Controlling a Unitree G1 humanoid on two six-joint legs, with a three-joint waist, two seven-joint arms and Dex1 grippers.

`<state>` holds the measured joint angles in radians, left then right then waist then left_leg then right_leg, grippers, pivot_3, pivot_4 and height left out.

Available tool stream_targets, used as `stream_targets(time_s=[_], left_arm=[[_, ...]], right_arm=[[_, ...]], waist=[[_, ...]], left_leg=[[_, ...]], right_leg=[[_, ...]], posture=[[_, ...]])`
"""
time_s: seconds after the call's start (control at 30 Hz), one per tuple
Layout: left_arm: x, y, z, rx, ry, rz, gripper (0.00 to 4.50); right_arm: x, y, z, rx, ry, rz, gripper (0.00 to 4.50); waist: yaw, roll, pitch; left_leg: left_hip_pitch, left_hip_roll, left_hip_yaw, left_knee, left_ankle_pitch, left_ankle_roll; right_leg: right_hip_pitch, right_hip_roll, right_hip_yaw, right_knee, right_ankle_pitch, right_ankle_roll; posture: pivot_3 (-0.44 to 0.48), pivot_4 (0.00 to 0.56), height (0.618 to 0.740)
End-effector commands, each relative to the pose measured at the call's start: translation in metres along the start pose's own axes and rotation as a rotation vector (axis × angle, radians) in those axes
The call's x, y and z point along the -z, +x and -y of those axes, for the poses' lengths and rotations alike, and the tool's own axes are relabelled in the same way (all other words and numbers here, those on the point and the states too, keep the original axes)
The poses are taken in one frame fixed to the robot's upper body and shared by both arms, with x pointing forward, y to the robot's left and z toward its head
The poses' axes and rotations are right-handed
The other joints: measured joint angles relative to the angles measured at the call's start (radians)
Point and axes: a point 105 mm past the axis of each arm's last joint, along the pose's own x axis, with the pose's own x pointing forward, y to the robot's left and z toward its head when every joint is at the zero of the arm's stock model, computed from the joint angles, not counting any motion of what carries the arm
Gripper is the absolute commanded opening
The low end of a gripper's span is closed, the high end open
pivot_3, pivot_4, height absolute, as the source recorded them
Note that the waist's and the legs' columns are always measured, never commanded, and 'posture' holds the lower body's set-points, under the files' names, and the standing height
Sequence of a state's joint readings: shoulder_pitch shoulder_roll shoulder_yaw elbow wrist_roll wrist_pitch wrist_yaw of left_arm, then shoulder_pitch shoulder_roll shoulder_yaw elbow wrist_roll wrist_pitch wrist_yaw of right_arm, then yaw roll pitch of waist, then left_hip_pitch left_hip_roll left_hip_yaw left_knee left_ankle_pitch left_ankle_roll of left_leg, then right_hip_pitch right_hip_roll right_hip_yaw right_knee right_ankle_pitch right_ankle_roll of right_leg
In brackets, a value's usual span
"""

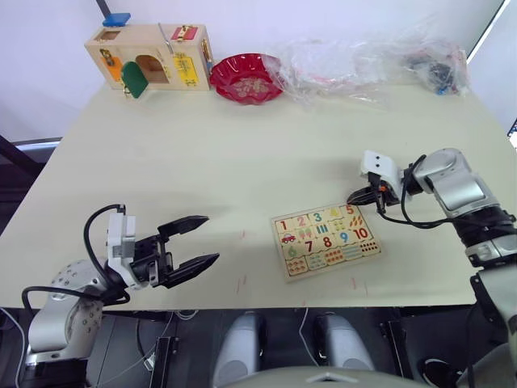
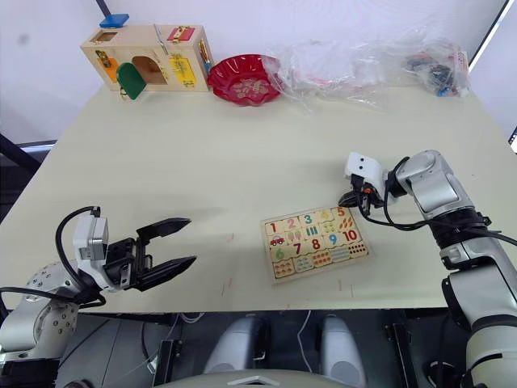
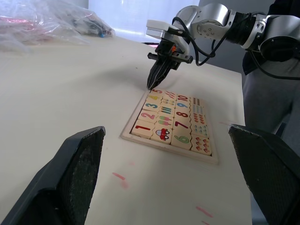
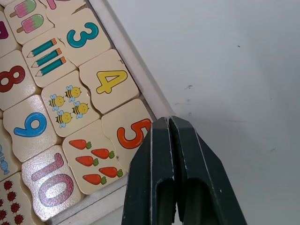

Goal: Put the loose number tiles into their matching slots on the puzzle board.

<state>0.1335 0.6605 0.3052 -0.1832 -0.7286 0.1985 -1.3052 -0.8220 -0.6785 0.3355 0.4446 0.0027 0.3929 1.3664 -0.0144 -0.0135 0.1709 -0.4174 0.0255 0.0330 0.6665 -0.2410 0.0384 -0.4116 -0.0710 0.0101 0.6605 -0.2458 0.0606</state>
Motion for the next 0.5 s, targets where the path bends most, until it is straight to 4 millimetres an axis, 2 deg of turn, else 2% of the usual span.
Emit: stream_targets(time_s=[0.03, 0.13, 0.2, 0.4, 0.5], left_arm=[[-0.005, 0.000, 0.002, 0.007, 0.028, 0.005, 4.50], [-0.004, 0.001, 0.002, 0.004, 0.023, 0.006, 4.50], [-0.003, 0.002, 0.003, 0.000, 0.015, 0.005, 4.50], [0.002, 0.003, 0.001, -0.017, -0.004, -0.001, 4.50], [0.008, 0.000, -0.006, -0.054, -0.007, -0.036, 4.50]], right_arm=[[-0.011, -0.013, 0.005, 0.054, -0.041, 0.052, 0.05], [-0.021, -0.026, 0.008, 0.117, -0.057, 0.133, 0.05], [-0.038, -0.041, 0.003, 0.154, -0.068, 0.329, 0.05], [-0.029, -0.078, -0.026, 0.222, 0.058, 0.551, 0.05], [-0.011, -0.093, -0.040, 0.339, 0.146, 0.617, 0.97]], waist=[[0.000, 0.000, 0.000], [0.001, 0.000, 0.000], [0.004, 0.000, 0.000], [0.009, 0.000, 0.000], [0.008, 0.000, 0.000]], left_leg=[[0.000, 0.000, 0.000, 0.000, 0.000, 0.000], [0.000, 0.000, 0.000, 0.000, 0.000, 0.000], [0.000, 0.000, 0.000, 0.000, 0.000, 0.000], [0.000, 0.000, -0.001, 0.000, 0.000, 0.000], [0.000, 0.000, -0.001, 0.000, 0.000, 0.000]], right_leg=[[0.000, 0.000, 0.000, 0.000, 0.000, 0.000], [0.000, 0.000, 0.000, 0.000, 0.000, 0.000], [0.000, 0.000, 0.000, 0.000, 0.000, 0.000], [0.001, 0.000, -0.001, -0.001, 0.000, 0.000], [0.002, 0.000, 0.000, -0.001, 0.000, 0.000]], posture=[[0.000, 0.150, 0.740], [0.000, 0.150, 0.740], [0.000, 0.150, 0.740], [0.000, 0.150, 0.740], [0.000, 0.150, 0.740]])
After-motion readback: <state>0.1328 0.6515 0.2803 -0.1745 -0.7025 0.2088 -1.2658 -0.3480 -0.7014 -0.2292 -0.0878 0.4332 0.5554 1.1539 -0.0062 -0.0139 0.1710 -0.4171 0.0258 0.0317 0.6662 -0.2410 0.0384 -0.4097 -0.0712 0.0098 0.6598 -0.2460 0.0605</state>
